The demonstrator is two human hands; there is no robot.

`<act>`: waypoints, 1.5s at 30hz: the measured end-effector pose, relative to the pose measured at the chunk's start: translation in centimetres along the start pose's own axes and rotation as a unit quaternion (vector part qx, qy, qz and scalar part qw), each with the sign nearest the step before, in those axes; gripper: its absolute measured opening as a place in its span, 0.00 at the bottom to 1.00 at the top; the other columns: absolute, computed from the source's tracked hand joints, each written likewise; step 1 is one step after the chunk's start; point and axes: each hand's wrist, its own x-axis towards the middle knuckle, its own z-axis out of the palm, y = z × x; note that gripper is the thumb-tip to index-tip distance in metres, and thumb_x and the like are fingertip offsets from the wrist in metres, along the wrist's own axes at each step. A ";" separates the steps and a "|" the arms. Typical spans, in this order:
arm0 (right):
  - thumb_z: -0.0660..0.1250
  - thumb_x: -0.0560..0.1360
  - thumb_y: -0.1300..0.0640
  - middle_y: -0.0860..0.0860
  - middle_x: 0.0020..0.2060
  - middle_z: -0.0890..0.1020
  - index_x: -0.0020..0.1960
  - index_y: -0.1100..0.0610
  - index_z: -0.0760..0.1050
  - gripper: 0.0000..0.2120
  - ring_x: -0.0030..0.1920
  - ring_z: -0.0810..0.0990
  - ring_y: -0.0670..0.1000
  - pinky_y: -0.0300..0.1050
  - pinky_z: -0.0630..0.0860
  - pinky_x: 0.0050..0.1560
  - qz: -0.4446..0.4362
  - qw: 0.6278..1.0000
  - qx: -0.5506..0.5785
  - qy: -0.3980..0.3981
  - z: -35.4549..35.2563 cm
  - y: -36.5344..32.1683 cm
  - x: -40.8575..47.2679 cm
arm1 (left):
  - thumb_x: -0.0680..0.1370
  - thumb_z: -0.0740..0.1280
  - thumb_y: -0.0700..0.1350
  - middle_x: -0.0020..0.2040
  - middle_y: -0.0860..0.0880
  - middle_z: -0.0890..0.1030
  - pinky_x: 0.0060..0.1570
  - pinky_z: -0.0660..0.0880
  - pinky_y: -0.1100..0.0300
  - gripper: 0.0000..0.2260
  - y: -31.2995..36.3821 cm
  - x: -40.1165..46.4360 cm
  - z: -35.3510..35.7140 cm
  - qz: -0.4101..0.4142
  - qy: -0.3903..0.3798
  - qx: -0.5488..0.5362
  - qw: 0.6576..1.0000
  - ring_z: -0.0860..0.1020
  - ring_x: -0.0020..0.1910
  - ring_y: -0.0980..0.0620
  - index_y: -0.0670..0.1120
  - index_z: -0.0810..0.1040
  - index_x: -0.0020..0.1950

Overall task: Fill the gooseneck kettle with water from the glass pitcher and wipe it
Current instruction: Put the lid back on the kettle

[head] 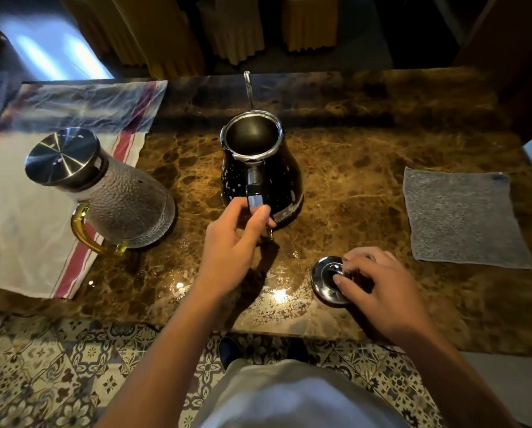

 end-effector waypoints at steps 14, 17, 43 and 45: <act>0.72 0.79 0.51 0.49 0.44 0.81 0.44 0.51 0.81 0.06 0.41 0.79 0.46 0.37 0.73 0.42 -0.105 0.956 0.185 0.204 -6.0 -13.0 8.9 | 0.83 0.65 0.58 0.40 0.46 0.85 0.51 0.81 0.55 0.15 -1.1 2.8 -3.9 -0.037 -0.126 -0.190 0.973 0.84 0.42 0.49 0.47 0.79 0.58; 0.72 0.80 0.50 0.47 0.42 0.79 0.44 0.52 0.80 0.08 0.40 0.77 0.43 0.35 0.72 0.41 -0.131 0.949 0.175 0.226 -6.1 -16.2 10.4 | 0.81 0.59 0.61 0.32 0.49 0.76 0.41 0.75 0.57 0.21 -1.8 3.3 -3.2 -0.040 -0.166 -0.229 0.958 0.75 0.33 0.50 0.43 0.79 0.52; 0.69 0.79 0.43 0.47 0.37 0.78 0.42 0.54 0.76 0.15 0.38 0.76 0.47 0.48 0.76 0.38 -0.121 0.961 -0.038 0.244 -0.3 -18.9 16.6 | 0.77 0.56 0.75 0.28 0.54 0.69 0.29 0.63 0.56 0.37 -3.9 3.2 -1.2 0.016 -0.121 -0.247 0.961 0.66 0.26 0.54 0.38 0.70 0.44; 0.68 0.79 0.43 0.46 0.38 0.77 0.42 0.52 0.75 0.14 0.38 0.75 0.48 0.47 0.73 0.37 -0.128 0.962 -0.070 0.229 -0.6 -19.0 16.7 | 0.78 0.56 0.75 0.28 0.55 0.69 0.29 0.63 0.57 0.36 -4.0 3.3 -1.2 0.018 -0.122 -0.249 0.960 0.66 0.26 0.55 0.38 0.70 0.44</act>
